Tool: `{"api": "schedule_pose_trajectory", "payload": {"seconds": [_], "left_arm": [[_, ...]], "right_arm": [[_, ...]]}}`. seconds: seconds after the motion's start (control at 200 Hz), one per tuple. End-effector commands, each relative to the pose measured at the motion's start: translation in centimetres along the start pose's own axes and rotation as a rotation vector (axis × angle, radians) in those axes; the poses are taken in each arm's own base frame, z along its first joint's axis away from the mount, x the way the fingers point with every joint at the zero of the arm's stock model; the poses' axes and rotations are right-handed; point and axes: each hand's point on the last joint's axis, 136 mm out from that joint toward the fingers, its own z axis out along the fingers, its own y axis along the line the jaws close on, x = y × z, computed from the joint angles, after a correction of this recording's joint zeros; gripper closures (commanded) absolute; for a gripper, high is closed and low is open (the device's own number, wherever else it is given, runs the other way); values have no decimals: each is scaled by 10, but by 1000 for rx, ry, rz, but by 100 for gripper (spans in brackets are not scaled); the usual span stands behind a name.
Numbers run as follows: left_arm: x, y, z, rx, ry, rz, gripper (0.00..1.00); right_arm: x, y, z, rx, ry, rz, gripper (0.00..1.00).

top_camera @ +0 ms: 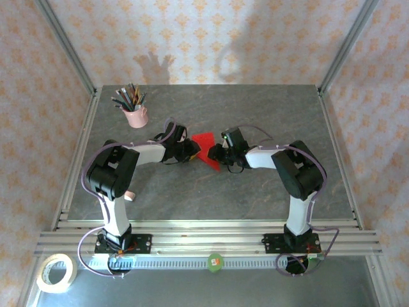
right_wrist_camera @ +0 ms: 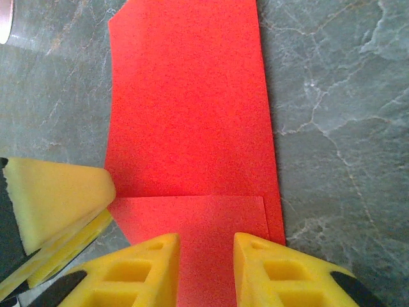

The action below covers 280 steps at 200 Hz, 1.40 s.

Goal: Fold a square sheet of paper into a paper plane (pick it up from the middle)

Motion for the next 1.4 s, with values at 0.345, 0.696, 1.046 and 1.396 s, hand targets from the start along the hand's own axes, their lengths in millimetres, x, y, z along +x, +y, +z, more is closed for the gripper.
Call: {"api": "schedule_pose_trajectory", "payload": {"seconds": [0.345,0.696,1.046,1.396], "left_arm": [[4,-30,-3,132,88,102,68],[-1,-20,7,156,132,86,68],[-5,-22,8,185,134,64,74],[-5,-16,4,170,132,64,89]], "right_arm": [[24,-39,10,107,60,34,73],[22,-38,8,101,52,34,73],[21,-37,8,98,49,34,74],[5,-15,-3,27,2,-39,70]]}}
